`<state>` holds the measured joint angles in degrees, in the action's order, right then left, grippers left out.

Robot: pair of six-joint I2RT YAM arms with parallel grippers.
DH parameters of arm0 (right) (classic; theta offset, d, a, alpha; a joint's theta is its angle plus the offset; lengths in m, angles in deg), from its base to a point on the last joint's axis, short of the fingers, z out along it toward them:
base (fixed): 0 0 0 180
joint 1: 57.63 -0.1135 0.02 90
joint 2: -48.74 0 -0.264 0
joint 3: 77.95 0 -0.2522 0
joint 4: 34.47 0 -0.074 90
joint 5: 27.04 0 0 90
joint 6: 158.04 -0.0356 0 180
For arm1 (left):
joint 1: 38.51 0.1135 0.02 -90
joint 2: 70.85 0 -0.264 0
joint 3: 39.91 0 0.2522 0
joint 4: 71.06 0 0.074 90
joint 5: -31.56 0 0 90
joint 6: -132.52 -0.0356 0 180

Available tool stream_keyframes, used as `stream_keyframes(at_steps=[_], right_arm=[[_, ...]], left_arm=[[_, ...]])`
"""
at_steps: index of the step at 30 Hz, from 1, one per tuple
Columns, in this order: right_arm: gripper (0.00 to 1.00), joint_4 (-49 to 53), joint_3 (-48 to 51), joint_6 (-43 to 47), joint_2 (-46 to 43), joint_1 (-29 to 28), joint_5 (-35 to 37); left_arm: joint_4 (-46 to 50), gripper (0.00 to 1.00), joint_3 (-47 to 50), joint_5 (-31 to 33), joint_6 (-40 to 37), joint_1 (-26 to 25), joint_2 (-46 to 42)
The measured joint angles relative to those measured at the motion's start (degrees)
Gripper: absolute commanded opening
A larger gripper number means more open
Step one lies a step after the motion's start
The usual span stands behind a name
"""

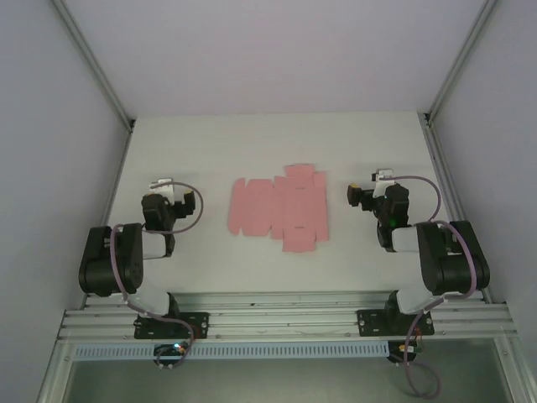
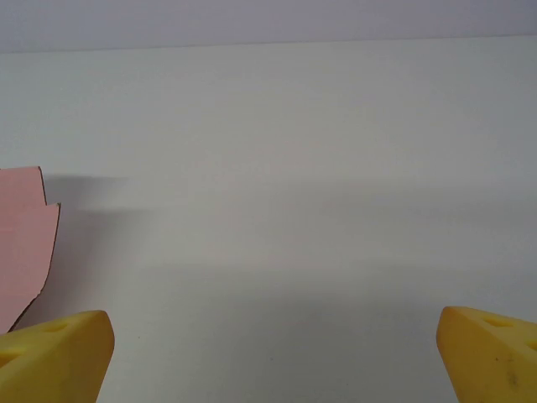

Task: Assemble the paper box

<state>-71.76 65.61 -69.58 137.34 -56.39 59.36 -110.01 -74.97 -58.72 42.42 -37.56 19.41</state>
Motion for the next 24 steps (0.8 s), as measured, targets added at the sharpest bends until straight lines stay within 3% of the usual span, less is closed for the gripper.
stream_keyframes(at_steps=[24], right_arm=[[1.0,0.0,0.0,0.0,0.0,0.0,0.0]], left_arm=[[0.07,1.0,-0.02,-0.63,-0.44,0.0,0.0]])
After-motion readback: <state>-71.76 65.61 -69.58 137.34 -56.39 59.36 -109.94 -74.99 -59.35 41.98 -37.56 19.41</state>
